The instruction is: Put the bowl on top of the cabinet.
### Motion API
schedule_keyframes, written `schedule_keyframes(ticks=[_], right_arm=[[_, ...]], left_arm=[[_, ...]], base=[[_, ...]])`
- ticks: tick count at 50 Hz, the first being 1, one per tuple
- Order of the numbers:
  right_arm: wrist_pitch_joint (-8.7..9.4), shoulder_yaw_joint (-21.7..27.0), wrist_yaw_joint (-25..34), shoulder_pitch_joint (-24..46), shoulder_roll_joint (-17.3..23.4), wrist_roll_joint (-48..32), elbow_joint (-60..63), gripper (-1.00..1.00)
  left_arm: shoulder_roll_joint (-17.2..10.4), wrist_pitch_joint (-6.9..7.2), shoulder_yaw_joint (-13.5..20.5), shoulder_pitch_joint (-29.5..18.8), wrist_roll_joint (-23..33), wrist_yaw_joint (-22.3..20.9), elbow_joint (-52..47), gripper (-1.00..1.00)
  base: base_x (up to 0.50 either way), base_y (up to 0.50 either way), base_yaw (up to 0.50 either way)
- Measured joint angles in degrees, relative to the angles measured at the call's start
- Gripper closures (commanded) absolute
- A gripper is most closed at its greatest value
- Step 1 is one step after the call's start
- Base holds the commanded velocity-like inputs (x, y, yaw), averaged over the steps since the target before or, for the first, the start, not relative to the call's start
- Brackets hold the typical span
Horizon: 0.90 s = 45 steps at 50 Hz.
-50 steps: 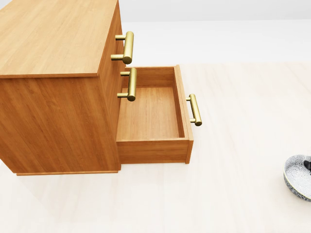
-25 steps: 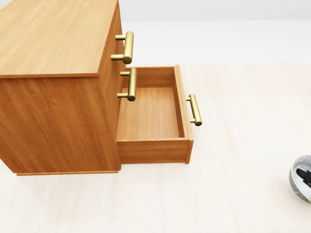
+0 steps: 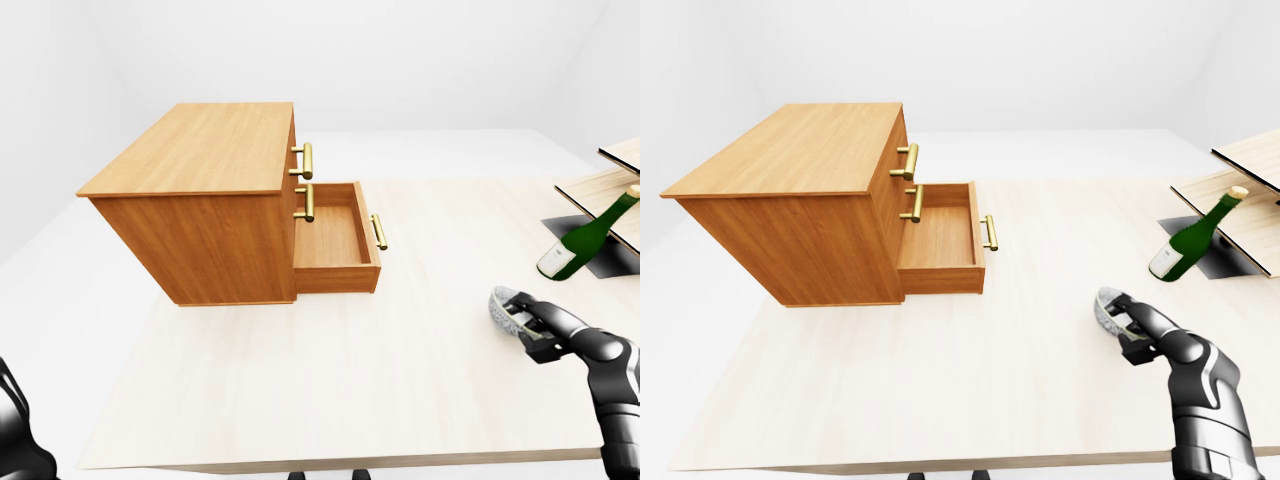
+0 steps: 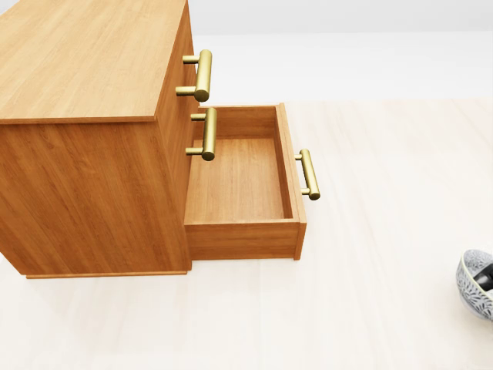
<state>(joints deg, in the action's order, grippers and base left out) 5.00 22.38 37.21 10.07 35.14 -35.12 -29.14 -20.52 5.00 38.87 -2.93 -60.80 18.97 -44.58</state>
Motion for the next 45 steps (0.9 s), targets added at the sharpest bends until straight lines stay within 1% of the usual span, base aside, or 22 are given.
schedule_keyframes(ticks=[8,15,20,27,35,45], right_arm=[[-0.02,-0.1,-0.4,0.4,0.9,1.6,-1.0,1.0],[-0.02,-0.1,-0.1,-1.2,0.0,0.3,1.9,1.0],[0.0,0.1,2.8,-3.7,-1.7,-2.4,8.4,1.0],[0.01,-0.2,2.8,-5.5,-4.7,-7.7,20.9,1.0],[0.01,-1.1,2.8,-4.4,-8.1,-15.8,34.7,1.0],[0.01,-3.0,2.8,-2.9,-12.6,-23.0,46.5,1.0]], left_arm=[[0.1,0.0,0.0,0.0,0.3,-0.1,0.0,-1.0],[0.3,0.0,0.0,0.1,0.4,-0.2,-0.1,-1.0],[0.4,0.0,-0.1,0.2,0.5,-0.3,-0.3,-1.0],[0.7,0.0,-0.3,0.4,0.7,-0.5,-0.6,-1.0],[0.8,0.0,-0.2,0.4,0.7,-0.5,-0.8,-1.0],[0.8,0.0,-0.3,0.4,0.8,-0.5,-0.9,-1.0]], base=[[0.0,0.0,0.0],[0.0,0.0,0.0],[0.0,0.0,0.0],[0.0,0.0,0.0],[0.0,0.0,0.0],[0.0,0.0,0.0]])
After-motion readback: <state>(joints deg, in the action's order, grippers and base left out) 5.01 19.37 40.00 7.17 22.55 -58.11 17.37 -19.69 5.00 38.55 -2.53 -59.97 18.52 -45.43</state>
